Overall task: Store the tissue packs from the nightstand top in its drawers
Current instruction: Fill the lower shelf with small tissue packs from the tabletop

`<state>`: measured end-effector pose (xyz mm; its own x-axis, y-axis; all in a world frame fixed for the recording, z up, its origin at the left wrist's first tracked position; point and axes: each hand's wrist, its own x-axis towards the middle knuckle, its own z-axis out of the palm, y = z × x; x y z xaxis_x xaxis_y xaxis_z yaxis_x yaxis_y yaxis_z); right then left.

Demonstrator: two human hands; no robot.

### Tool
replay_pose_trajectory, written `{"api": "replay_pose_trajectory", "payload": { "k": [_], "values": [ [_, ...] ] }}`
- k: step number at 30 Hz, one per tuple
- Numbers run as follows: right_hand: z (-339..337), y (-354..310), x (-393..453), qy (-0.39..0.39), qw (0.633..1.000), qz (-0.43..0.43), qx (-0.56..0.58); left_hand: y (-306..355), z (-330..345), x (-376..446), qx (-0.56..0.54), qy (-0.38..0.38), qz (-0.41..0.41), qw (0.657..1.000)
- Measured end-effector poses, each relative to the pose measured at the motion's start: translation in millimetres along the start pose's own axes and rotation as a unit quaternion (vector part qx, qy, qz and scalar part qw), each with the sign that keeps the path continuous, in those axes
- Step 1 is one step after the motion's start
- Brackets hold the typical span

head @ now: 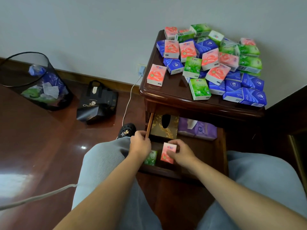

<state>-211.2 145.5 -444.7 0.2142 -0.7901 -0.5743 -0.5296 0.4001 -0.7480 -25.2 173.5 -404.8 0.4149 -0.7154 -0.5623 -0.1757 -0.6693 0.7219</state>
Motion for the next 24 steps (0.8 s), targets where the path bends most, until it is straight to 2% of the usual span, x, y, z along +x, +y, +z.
{"api": "replay_pose_trajectory", "payload": {
  "k": [5,10,15,24],
  "values": [
    [18,37,20,-0.008,0.994,0.05,-0.095,-5,6,9,0.11,-0.043,-0.047,0.992],
    [28,49,37,-0.008,0.986,0.056,-0.156,-7,10,14,0.115,-0.106,-0.066,0.985],
    [32,49,47,0.009,0.97,0.039,-0.241,-8,9,19,0.095,-0.111,-0.065,0.987],
    [34,45,54,-0.012,0.963,0.027,-0.268,-12,6,24,0.073,-0.127,-0.057,0.988]
  ]
}}
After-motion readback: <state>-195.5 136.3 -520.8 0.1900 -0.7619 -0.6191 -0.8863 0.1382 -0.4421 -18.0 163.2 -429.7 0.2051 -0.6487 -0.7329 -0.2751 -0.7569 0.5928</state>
